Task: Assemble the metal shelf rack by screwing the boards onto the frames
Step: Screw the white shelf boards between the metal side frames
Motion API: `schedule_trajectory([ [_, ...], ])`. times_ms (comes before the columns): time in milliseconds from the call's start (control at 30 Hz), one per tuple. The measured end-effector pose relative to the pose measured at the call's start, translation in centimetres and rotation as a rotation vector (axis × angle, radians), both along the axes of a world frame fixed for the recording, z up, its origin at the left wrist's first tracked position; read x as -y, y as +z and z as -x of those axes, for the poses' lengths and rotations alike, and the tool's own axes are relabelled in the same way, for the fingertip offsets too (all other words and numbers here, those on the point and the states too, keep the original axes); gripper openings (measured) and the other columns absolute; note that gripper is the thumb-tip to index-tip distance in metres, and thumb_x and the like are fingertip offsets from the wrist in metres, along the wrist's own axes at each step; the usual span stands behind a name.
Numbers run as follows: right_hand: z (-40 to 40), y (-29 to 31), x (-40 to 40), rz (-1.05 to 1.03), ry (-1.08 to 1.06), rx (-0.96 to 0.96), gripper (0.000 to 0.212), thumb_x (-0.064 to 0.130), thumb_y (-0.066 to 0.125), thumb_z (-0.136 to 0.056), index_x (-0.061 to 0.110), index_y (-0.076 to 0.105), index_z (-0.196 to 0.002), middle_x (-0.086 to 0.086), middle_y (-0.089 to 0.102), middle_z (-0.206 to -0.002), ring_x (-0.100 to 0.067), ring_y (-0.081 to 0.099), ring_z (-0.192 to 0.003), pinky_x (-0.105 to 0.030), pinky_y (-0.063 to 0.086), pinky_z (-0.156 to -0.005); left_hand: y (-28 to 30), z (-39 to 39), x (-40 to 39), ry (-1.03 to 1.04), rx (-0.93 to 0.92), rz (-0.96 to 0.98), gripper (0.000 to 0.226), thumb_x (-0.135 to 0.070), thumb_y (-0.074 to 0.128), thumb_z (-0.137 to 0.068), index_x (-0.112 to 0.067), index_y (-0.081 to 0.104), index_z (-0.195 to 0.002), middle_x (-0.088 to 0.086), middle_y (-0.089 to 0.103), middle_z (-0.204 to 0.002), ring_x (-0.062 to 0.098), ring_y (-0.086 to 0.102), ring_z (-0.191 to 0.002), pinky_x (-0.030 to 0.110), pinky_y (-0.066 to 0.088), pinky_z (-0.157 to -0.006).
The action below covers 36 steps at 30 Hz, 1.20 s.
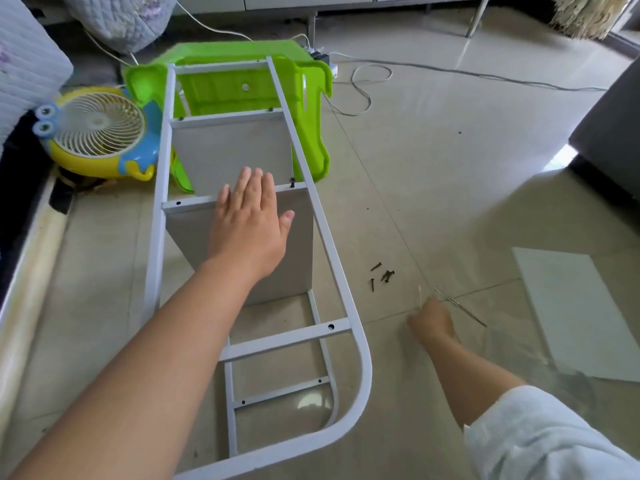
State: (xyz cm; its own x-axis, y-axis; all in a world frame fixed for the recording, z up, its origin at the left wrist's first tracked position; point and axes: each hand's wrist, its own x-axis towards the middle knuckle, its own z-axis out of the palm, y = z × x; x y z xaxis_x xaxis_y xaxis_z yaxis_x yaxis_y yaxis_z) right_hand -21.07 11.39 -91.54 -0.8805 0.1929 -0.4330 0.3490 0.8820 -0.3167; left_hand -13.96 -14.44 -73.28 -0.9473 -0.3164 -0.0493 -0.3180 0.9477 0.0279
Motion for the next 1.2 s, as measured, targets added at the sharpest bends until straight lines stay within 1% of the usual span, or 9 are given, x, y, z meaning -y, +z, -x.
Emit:
schedule_trajectory([
  [133,4.5,5.2,4.3,0.191,0.0,-0.229,0.014,0.011,0.049,-0.085,0.003,0.052,-0.096,-0.019,0.056,-0.101,-0.03,0.054,-0.092,-0.028,0.037,-0.069,0.2,0.4,0.1,0.004,-0.001,-0.014,0.06,-0.036,0.015,-0.1,-0.006,-0.004,-0.148,0.008,-0.006,-0.157,0.019,-0.009,-0.145,0.035,-0.005,-0.116],
  [200,6.1,8.2,6.5,0.338,-0.022,-0.349,0.004,0.007,0.047,-0.082,0.008,0.05,-0.085,-0.019,0.06,-0.092,-0.03,0.057,-0.085,-0.028,0.04,-0.066,0.3,0.5,0.1,0.008,0.001,-0.014,0.06,-0.036,0.016,-0.1,-0.006,-0.004,-0.148,0.008,-0.006,-0.157,0.019,-0.008,-0.145,0.035,-0.005,-0.116],
  [333,6.9,14.1,10.4,0.757,0.001,-0.566,0.016,-0.003,0.049,-0.078,0.012,0.057,-0.079,-0.021,0.065,-0.083,-0.029,0.063,-0.067,-0.041,0.055,-0.075,0.5,0.5,0.4,-0.009,0.022,-0.036,0.059,-0.035,0.015,-0.101,-0.007,-0.006,-0.148,0.006,-0.008,-0.157,0.017,-0.01,-0.144,0.033,-0.006,-0.116],
  [433,6.0,17.9,12.6,0.944,0.115,-0.662,0.023,-0.007,0.049,-0.081,0.014,0.058,-0.083,-0.004,0.062,-0.069,-0.014,0.063,-0.059,-0.035,0.053,-0.075,0.4,0.5,0.6,-0.006,0.001,-0.047,0.058,-0.035,0.017,-0.101,-0.008,-0.004,-0.148,0.005,-0.007,-0.157,0.017,-0.009,-0.144,0.033,-0.005,-0.115],
  [500,4.9,19.6,13.6,1.053,0.219,-0.666,0.026,-0.009,0.047,-0.083,0.014,0.056,-0.089,0.003,0.06,-0.069,-0.002,0.062,-0.054,-0.029,0.054,-0.071,0.3,0.5,0.6,-0.004,-0.011,-0.053,0.058,-0.033,0.019,-0.101,-0.008,-0.001,-0.148,0.004,-0.005,-0.157,0.016,-0.008,-0.145,0.032,-0.005,-0.115],
  [600,3.7,20.7,14.5,1.068,0.358,-0.732,0.021,-0.005,0.051,-0.086,0.012,0.054,-0.098,0.0,0.059,-0.076,-0.003,0.059,-0.052,-0.03,0.055,-0.065,0.3,0.6,0.7,-0.003,-0.01,-0.063,0.057,-0.033,0.019,-0.101,-0.008,-0.001,-0.148,0.004,-0.005,-0.157,0.016,-0.008,-0.144,0.033,-0.005,-0.115],
  [733,3.1,21.5,14.7,1.041,0.461,-0.89,0.009,0.01,0.053,-0.087,0.009,0.06,-0.092,0.014,0.056,-0.071,-0.018,0.057,-0.059,-0.042,0.054,-0.061,0.2,0.5,0.6,-0.004,-0.035,-0.07,0.057,-0.033,0.019,-0.101,-0.008,-0.001,-0.148,0.004,-0.004,-0.157,0.016,-0.007,-0.145,0.033,-0.005,-0.115],
  [867,2.9,22.9,14.8,1.202,0.467,-0.839,0.019,0.011,0.051,-0.08,0.03,0.05,-0.08,0.009,0.057,-0.071,-0.002,0.055,-0.052,-0.027,0.052,-0.056,-0.1,0.4,0.7,-0.012,-0.078,-0.068,0.057,-0.032,0.021,-0.1,-0.008,0.002,-0.148,0.005,0.0,-0.157,0.016,-0.005,-0.145,0.033,-0.004,-0.115],
  [1200,2.7,23.0,15.6,1.248,0.545,-0.748,0.019,0.008,0.049,-0.079,0.026,0.049,-0.08,0.001,0.057,-0.074,-0.002,0.055,-0.051,-0.023,0.05,-0.055,-0.3,0.4,0.6,-0.016,-0.096,-0.066,0.057,-0.033,0.02,-0.101,-0.009,0.001,-0.149,0.004,-0.001,-0.157,0.016,-0.006,-0.145,0.032,-0.005,-0.115],
])
